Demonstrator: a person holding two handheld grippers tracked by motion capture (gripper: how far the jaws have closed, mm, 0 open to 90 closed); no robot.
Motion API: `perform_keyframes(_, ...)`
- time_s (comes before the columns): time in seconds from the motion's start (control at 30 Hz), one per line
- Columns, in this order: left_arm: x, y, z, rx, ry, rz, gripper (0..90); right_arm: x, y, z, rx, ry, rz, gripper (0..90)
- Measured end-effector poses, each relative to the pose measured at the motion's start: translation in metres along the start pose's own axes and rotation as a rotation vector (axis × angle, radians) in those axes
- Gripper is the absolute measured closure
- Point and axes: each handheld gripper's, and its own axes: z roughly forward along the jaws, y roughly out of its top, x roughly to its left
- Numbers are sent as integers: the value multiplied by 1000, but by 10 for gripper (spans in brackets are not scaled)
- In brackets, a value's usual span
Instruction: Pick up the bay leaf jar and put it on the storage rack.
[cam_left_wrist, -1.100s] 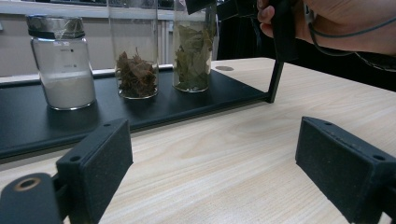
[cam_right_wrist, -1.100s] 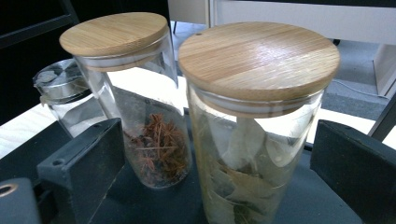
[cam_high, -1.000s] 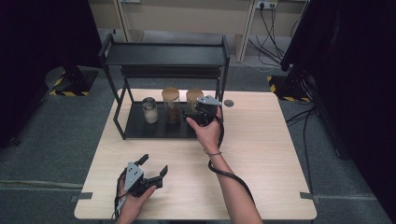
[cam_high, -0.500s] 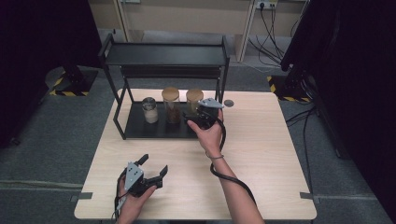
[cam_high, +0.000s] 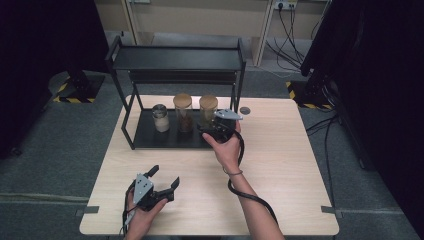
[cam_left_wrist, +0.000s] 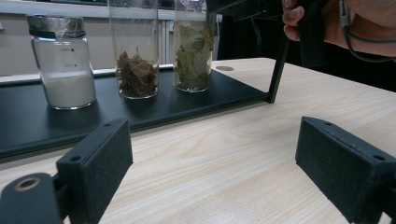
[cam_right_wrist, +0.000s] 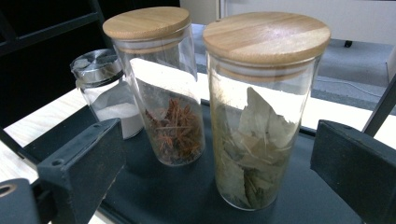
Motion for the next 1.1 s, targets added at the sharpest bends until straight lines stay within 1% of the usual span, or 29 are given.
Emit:
perform_keyframes(0.93, 0, 0, 0, 1, 2, 1, 106, -1, -17, -27, -9, 25, -1, 31)
perform_keyframes(1.1, 0, 0, 0, 1, 3, 1, 106, -1, -20, -31, -7, 21, -12, 31)
